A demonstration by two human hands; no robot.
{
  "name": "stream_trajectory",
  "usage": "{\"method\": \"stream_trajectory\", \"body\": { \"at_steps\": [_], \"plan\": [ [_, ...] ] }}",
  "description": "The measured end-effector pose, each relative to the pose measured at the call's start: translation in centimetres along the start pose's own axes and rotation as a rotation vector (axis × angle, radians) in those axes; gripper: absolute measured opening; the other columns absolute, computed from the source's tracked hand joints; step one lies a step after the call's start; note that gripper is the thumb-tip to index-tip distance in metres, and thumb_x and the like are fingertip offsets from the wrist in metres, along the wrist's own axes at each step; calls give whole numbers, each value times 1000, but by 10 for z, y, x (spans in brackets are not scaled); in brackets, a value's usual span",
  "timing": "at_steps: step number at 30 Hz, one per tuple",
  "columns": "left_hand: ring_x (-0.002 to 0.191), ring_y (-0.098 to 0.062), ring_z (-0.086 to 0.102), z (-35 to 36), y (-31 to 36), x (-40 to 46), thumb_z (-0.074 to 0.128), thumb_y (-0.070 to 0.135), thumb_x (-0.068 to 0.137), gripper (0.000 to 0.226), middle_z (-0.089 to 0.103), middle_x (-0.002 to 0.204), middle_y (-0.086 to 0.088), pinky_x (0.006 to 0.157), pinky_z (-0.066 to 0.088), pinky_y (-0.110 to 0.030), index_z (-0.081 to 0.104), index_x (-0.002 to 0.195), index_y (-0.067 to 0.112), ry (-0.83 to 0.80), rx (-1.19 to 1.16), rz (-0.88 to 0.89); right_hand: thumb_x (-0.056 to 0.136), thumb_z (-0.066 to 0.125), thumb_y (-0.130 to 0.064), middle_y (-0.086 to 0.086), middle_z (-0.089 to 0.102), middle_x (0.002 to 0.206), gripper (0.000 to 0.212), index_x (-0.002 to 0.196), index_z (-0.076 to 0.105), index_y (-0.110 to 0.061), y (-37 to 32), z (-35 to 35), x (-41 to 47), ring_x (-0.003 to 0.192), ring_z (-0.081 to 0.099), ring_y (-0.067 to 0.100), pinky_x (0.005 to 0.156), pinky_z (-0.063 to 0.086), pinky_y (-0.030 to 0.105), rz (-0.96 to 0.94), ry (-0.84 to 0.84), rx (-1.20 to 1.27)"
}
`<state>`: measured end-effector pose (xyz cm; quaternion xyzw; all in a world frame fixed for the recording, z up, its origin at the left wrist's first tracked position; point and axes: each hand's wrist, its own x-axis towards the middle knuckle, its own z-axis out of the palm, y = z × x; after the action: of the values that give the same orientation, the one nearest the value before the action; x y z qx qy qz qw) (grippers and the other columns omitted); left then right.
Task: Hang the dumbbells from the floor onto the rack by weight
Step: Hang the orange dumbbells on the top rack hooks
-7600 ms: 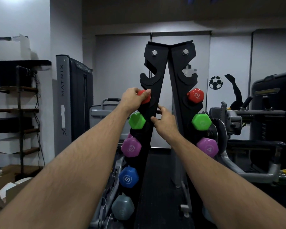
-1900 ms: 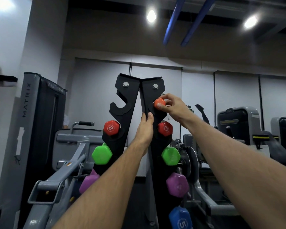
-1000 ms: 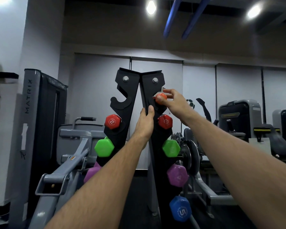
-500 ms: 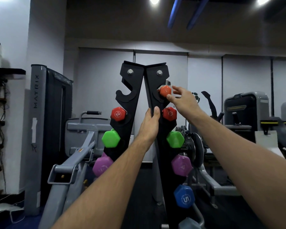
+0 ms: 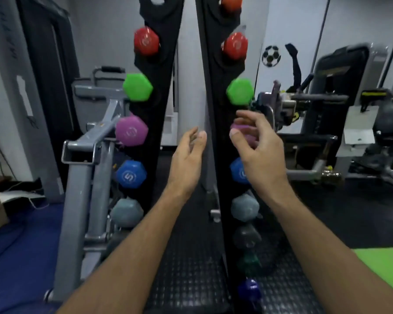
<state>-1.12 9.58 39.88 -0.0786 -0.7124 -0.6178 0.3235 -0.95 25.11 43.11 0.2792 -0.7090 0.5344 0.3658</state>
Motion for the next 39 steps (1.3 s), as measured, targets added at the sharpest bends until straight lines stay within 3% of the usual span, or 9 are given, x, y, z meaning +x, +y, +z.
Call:
{"method": "stream_trajectory", "body": {
  "at_steps": [4, 9, 13, 17, 21, 25, 30, 36, 39],
  "plan": [
    [118, 2, 59, -6, -69, -56, 50, 54, 100, 48, 63, 127, 16, 105, 47, -30, 55, 141, 29, 4, 46, -169, 96, 68, -22, -10, 69, 113, 33, 129, 64, -24, 46, 26, -88, 100, 67, 5, 85, 56, 24, 201, -151, 6],
    [106, 10, 54, -16, -147, -134, 51, 39, 105, 41, 57, 125, 17, 81, 40, -1, 54, 143, 24, -14, 144, -376, 95, 69, -25, -9, 73, 105, 30, 125, 68, -23, 113, 58, -184, 96, 68, 6, 88, 55, 28, 479, -423, -137],
    [114, -7, 58, -27, -227, -200, 54, 34, 105, 38, 62, 120, 9, 86, 39, -11, 57, 140, 18, -5, 223, -595, 92, 69, -24, -7, 73, 94, 24, 116, 72, -22, 166, 81, -271, 91, 70, 13, 90, 55, 33, 724, -619, -237],
    [109, -14, 60, -39, -308, -275, 61, 30, 100, 39, 68, 121, -1, 92, 40, -22, 60, 135, 13, -30, 241, -907, 93, 66, -29, -4, 73, 104, 22, 114, 71, -26, 207, 97, -359, 99, 69, 17, 82, 50, 26, 946, -822, -297],
    [102, -18, 61, -42, -361, -335, 64, 24, 98, 35, 69, 122, -7, 84, 41, -22, 62, 130, 11, -41, 283, -1115, 92, 67, -30, -1, 75, 101, 19, 109, 72, -23, 235, 105, -428, 86, 66, 13, 79, 51, 26, 1062, -972, -328],
    [87, -12, 57, -41, -397, -386, 62, 24, 100, 26, 67, 107, 2, 68, 43, -18, 63, 124, 16, -146, 397, -1216, 93, 68, -30, -2, 75, 101, 14, 102, 75, -23, 254, 108, -489, 86, 67, 15, 81, 54, 26, 1129, -1062, -339],
    [111, -23, 63, -38, -430, -433, 69, 27, 92, 38, 69, 124, -7, 95, 49, -29, 65, 127, 13, -274, 509, -1349, 94, 65, -24, 0, 74, 101, 11, 98, 75, -24, 276, 102, -538, 94, 67, 18, 82, 50, 29, 1221, -1122, -354],
    [75, -6, 57, -22, -452, -461, 72, 29, 90, 38, 65, 94, 7, 67, 46, -22, 63, 126, 19, -425, 601, -1371, 94, 58, -16, 5, 77, 103, 22, 95, 79, -18, 293, 88, -570, 99, 70, 24, 88, 53, 33, 1283, -1178, -374],
    [83, -8, 55, -17, -458, -471, 74, 30, 85, 52, 66, 118, -1, 68, 41, -21, 59, 135, 25, -460, 666, -1335, 95, 59, -17, 0, 76, 110, 23, 102, 80, -22, 296, 86, -580, 103, 69, 20, 96, 54, 34, 1281, -1208, -365]
  ]
}}
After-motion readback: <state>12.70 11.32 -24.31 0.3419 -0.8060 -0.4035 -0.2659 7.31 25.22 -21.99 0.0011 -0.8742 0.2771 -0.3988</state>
